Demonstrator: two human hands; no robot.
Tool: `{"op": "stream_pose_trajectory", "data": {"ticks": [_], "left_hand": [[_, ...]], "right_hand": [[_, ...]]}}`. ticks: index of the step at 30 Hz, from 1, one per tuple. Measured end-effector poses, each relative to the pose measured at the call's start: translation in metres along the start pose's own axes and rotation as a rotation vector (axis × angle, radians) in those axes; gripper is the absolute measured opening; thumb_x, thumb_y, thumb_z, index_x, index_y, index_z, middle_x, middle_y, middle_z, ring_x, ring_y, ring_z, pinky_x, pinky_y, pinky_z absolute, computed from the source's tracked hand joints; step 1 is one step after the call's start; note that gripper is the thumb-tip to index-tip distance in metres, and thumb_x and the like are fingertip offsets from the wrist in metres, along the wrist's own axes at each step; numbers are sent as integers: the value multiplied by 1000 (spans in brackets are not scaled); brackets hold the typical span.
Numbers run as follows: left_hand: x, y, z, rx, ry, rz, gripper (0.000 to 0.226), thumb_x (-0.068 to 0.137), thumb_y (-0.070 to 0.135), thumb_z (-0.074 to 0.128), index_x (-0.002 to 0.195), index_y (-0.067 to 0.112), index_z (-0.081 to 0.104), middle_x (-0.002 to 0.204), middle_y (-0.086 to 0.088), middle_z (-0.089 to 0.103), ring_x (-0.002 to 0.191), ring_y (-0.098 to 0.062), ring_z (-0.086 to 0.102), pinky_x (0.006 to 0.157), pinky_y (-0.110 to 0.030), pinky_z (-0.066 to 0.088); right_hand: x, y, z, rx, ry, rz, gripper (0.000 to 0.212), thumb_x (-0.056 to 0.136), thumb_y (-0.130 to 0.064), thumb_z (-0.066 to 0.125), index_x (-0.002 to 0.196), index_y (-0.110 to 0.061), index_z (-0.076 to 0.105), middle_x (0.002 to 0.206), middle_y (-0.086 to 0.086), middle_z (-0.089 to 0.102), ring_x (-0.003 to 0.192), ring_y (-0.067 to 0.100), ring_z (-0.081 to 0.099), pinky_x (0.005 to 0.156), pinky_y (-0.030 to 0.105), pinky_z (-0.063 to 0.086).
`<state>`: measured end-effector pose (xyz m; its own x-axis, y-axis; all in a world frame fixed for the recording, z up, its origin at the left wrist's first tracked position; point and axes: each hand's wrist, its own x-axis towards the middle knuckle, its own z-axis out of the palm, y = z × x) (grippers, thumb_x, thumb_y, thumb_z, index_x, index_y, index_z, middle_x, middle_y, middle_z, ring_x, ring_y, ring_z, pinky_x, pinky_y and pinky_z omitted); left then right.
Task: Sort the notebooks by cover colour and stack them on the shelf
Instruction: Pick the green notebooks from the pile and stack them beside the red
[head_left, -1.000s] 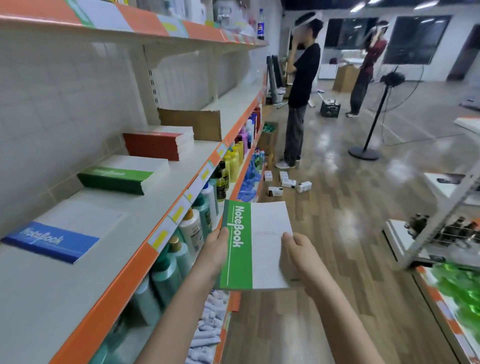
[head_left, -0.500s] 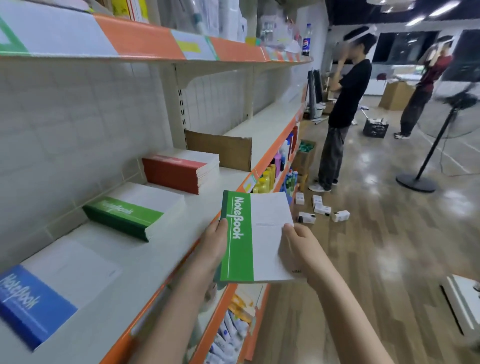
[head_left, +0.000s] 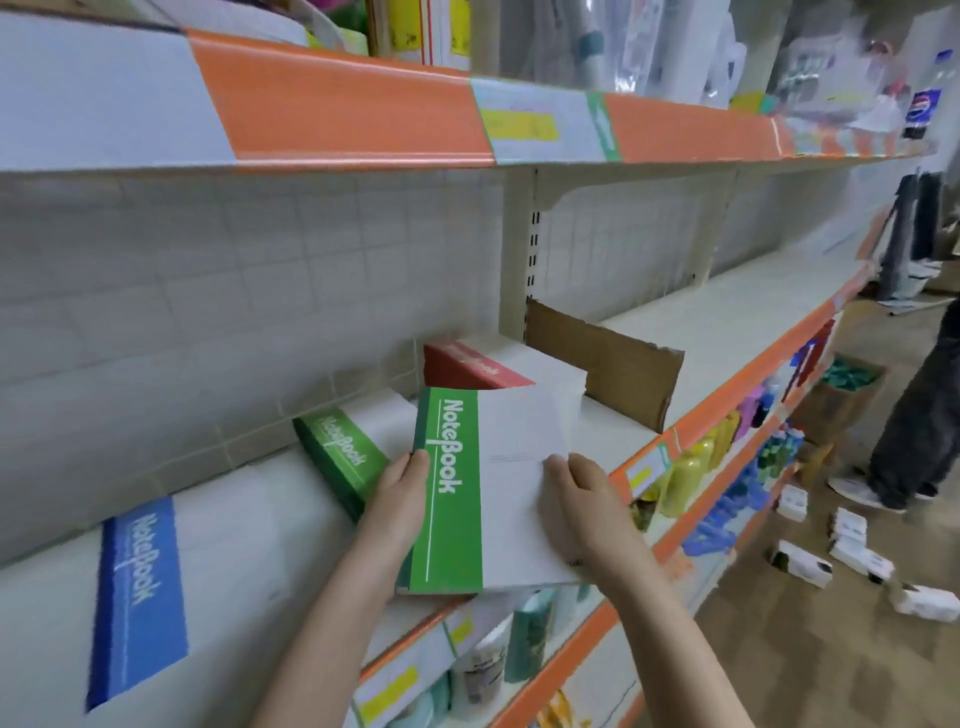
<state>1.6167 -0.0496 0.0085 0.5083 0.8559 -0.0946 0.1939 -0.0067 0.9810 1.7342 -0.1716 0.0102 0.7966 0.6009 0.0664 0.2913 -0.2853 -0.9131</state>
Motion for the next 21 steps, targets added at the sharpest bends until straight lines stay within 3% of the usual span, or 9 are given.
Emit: {"op": "stream_pose_trajectory", "data": {"ticks": [3, 6, 9, 12, 14, 17, 19, 21], "left_hand": [[12, 4, -4, -26, 116, -54, 28, 103, 34, 32, 103, 24, 59, 99, 6, 61, 87, -9, 58, 73, -22, 44], [18, 15, -9, -16, 232, -81, 32, 103, 33, 30, 117, 17, 54, 107, 0, 62, 89, -13, 57, 74, -15, 45], [26, 17, -14, 19, 316, -129, 42, 103, 32, 30, 134, 10, 48, 134, -8, 54, 120, -23, 51, 97, -29, 38], [34, 9, -21, 50, 351, -148, 41, 103, 30, 33, 109, 1, 61, 108, -19, 67, 99, -30, 63, 88, -35, 47], [39, 3, -27, 129, 413, -160, 44, 102, 31, 34, 99, -4, 61, 100, -24, 67, 93, -33, 64, 86, -37, 47], [45, -4, -33, 232, 466, -167, 36, 99, 24, 37, 88, -2, 59, 83, -15, 59, 74, -21, 54, 68, -31, 38], [46, -6, -37, 307, 497, -155, 26, 96, 17, 39, 80, 5, 56, 76, -12, 53, 69, -17, 48, 63, -29, 32], [48, -7, -41, 381, 521, -141, 26, 93, 14, 42, 80, 0, 60, 73, -15, 55, 66, -18, 48, 60, -28, 31]], "right_hand": [[33, -6, 13, 10, -140, -7, 32, 100, -30, 35, 77, -10, 43, 70, 0, 41, 65, 13, 40, 61, 28, 36], [59, -12, 29, 2, -259, -45, 32, 100, -31, 35, 75, -13, 45, 70, -1, 44, 64, 11, 42, 53, 26, 32], [81, -15, 44, -7, -340, -74, 29, 100, -31, 36, 79, -14, 47, 74, -2, 46, 66, 10, 45, 52, 25, 35], [104, -15, 56, -72, -392, -139, 24, 98, -29, 41, 77, -16, 43, 75, -4, 45, 65, 8, 42, 45, 20, 35], [118, -15, 65, -149, -411, -186, 22, 97, -29, 46, 82, -13, 47, 75, -4, 46, 66, 8, 43, 42, 16, 32], [131, -13, 77, -256, -435, -251, 27, 95, -31, 49, 73, -15, 46, 69, -6, 47, 62, 9, 44, 45, 17, 25], [137, -13, 85, -301, -450, -279, 34, 95, -32, 50, 66, -15, 42, 66, -4, 46, 57, 8, 42, 43, 18, 24], [142, -15, 92, -318, -466, -289, 35, 95, -32, 50, 65, -13, 41, 66, -1, 47, 58, 13, 45, 41, 18, 26]]}}
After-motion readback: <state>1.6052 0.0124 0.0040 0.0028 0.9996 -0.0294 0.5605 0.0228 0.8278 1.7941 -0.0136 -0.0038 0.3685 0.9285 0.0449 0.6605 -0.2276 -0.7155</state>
